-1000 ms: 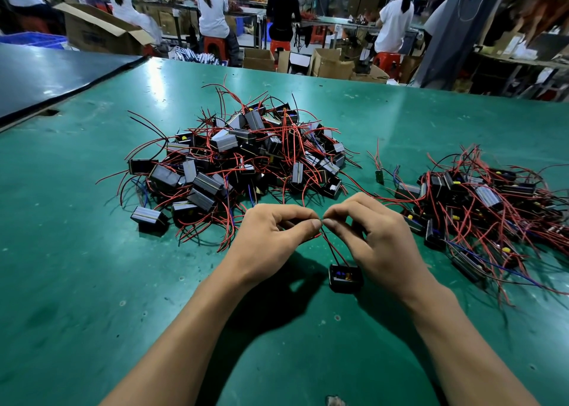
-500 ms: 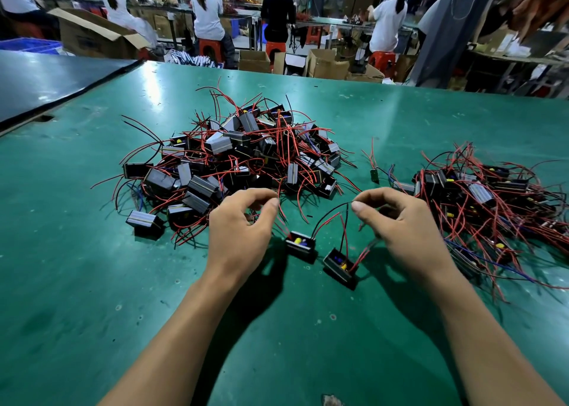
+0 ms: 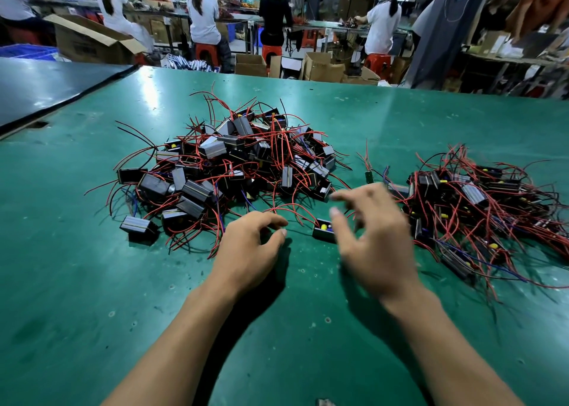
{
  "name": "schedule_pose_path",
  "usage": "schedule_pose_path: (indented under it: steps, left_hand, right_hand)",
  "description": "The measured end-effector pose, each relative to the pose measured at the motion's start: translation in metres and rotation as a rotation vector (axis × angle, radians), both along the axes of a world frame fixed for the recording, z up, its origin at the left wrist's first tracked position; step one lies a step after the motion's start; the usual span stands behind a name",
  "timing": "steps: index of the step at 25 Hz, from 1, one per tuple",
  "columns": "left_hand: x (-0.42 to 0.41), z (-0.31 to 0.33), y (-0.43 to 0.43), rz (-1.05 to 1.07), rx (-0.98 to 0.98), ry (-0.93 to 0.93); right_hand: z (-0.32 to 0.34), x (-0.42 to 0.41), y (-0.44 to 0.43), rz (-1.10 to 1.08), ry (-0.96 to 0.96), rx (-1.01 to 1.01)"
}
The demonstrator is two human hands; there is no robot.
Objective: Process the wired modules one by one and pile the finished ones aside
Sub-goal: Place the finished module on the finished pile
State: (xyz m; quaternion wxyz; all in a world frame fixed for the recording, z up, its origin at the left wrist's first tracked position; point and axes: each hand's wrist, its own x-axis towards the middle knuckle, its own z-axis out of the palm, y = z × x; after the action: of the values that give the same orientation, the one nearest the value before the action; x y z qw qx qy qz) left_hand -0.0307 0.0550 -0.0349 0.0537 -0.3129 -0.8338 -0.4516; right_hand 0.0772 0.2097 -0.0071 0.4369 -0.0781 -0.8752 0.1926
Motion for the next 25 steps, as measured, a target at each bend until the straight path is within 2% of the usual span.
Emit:
schedule_pose_path:
  steps: [2,4,6,18,25]
  left_hand:
    - [0.0,0.001,0.0,0.042,0.035,0.007]
    - [-0.001,0.001,-0.001,0.089,0.086,0.001]
    - [-0.001,0.002,-0.002,0.128,0.107,-0.019]
    - [-0.003,0.001,-0.004,0.135,0.038,-0.056]
    - [-0.003,0.0,-0.004,0.131,0.042,-0.092]
  right_hand:
    - [-0.014,-0.007,-0.018,0.037,-0.28,0.033]
    - [-0.024,-0.014,-0.018,-0.056,-0.55,0.051]
    - [-0.026,-0.016,-0.01,-0.116,-0.687,0.079]
    - [-0.026,0.003,0.064,-0.631,-0.502,-0.193]
    - [-0.021,0.002,0.057,-0.583,-0.409,-0.191]
